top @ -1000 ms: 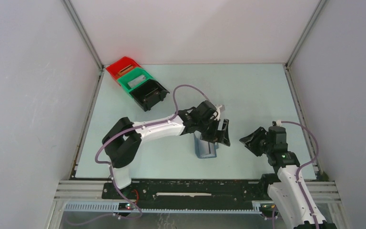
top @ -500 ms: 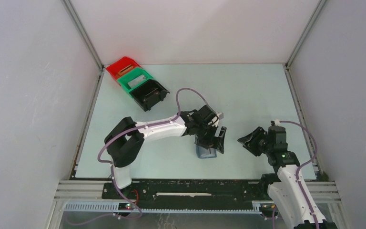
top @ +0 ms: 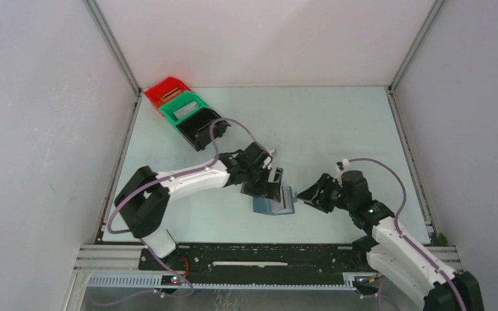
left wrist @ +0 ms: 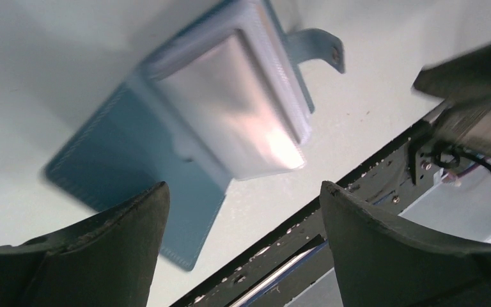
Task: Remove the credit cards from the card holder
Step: Open the card holder at the center of the board.
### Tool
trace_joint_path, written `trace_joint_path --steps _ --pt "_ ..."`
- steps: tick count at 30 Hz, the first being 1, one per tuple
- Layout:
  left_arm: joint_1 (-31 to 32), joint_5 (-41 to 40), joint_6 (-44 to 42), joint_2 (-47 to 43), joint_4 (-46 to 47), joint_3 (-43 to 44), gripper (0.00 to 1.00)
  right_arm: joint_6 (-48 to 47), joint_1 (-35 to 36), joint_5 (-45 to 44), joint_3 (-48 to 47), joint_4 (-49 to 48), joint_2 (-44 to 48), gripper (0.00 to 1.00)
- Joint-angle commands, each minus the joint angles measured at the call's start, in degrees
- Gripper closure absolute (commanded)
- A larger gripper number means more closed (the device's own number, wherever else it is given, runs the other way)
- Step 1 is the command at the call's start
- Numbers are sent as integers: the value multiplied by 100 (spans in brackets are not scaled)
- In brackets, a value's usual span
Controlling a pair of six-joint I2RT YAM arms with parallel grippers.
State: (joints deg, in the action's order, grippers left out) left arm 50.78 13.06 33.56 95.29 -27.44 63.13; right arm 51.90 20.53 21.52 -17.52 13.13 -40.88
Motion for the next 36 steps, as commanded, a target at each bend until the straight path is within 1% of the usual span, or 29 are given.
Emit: trace_joint_path --steps 1,6,14,19,23,36 --pt "-377 -91 230 -789 604 -637 7 452 841 -358 -242 -1054 -690 44" --pt "-524 210 496 -804 1409 -1293 6 636 1005 -125 -312 -1702 -1395 44" --pt "-656 302 717 -525 1867 -1594 8 652 1227 -63 -493 -2087 -2002 48" --pt "-846 662 1003 -586 2453 -1957 8 647 1351 -34 -580 -2258 -2337 51" --pt "-898 686 1011 -650 2519 -2049 8 684 1397 -38 -604 -2417 -2565 53" --pt "-1056 805 1014 -777 2586 -2097 8 696 1532 -29 -859 -2652 -3192 54"
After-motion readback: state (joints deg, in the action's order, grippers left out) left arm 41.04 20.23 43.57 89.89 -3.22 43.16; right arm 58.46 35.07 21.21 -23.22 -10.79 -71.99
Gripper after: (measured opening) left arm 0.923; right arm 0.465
